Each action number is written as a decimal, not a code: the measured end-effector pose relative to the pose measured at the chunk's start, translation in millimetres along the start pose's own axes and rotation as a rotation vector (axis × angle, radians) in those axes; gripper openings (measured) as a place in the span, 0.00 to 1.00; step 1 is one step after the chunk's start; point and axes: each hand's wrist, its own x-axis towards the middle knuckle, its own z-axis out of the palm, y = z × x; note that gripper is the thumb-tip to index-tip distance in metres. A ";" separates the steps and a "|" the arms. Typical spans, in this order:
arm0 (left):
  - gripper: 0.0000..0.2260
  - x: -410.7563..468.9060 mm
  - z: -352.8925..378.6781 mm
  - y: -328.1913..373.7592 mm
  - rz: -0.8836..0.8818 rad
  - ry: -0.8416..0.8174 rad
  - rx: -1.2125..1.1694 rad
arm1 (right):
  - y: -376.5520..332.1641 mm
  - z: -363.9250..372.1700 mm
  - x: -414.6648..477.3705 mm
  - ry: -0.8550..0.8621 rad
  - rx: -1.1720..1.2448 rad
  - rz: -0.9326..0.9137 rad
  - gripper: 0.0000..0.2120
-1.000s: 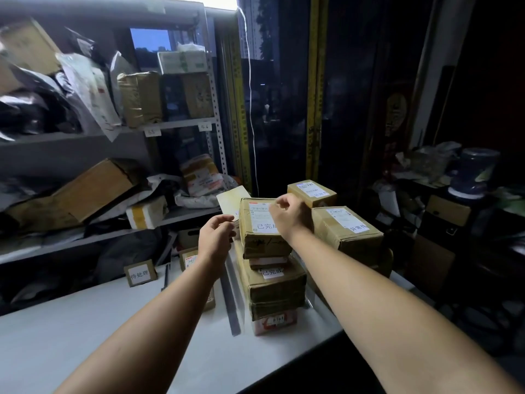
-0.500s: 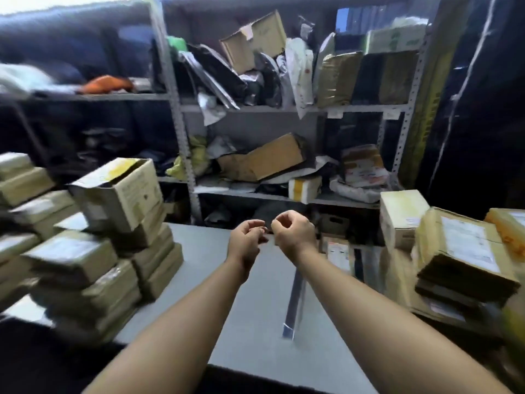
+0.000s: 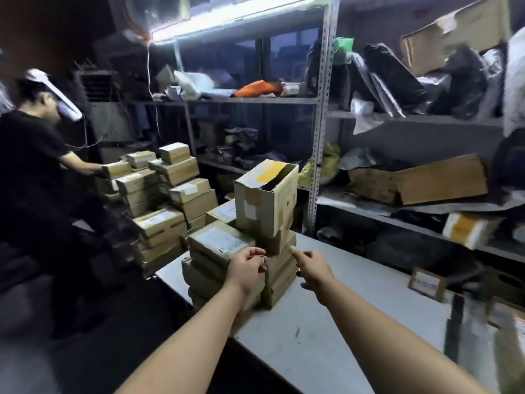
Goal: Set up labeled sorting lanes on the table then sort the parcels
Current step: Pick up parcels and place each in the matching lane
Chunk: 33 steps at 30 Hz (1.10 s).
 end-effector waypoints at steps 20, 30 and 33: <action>0.09 125.3 -35.5 53.9 0.024 0.040 -0.041 | -114.4 44.1 99.3 -0.131 0.329 0.131 0.63; 0.10 160.4 -56.2 44.6 0.005 0.176 0.019 | -123.4 55.0 106.2 -0.318 0.400 0.274 0.67; 0.10 160.3 -61.0 38.9 -0.008 0.184 0.034 | -117.3 61.5 106.4 -0.265 0.437 0.234 0.56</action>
